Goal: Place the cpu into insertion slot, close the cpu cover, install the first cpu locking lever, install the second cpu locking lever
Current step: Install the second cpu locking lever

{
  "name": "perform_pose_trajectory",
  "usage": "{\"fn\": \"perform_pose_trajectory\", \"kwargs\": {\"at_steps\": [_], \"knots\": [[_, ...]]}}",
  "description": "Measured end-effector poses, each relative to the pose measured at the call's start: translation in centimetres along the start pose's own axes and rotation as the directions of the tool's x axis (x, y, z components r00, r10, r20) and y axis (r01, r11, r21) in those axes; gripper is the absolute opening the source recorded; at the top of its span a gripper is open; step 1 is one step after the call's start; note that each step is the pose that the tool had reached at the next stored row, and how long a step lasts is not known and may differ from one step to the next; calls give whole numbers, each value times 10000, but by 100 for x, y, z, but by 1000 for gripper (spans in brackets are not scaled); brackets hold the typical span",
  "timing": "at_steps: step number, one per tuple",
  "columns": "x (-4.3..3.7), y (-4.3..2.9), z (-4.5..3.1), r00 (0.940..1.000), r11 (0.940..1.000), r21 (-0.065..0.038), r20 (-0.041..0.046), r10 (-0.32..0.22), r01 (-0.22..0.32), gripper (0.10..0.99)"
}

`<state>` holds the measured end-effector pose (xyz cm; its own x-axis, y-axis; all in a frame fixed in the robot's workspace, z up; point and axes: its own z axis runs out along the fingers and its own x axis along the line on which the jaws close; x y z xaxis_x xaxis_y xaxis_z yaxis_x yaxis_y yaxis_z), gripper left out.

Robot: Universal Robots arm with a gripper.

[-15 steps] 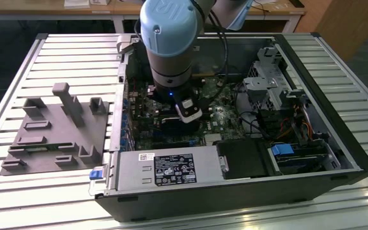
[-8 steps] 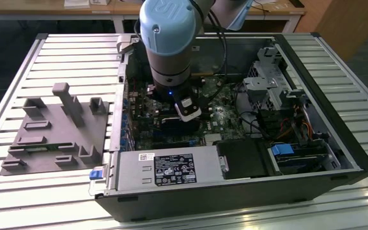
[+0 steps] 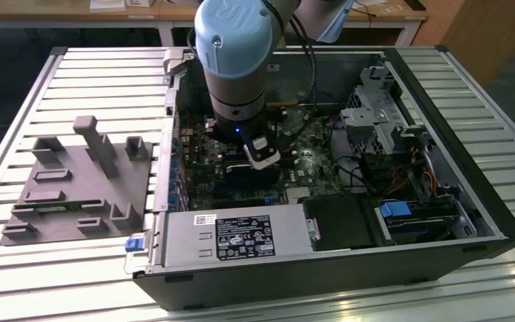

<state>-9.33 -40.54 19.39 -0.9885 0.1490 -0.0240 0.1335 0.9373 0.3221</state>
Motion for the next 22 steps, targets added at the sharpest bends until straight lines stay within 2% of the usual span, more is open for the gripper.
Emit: {"fn": "perform_pose_trajectory", "kwargs": {"at_steps": [12,22], "knots": [[66,48,44,10000,10000,15,0,-10,10,102],[99,44,79,10000,10000,39,-4,-26,26,102]]}}
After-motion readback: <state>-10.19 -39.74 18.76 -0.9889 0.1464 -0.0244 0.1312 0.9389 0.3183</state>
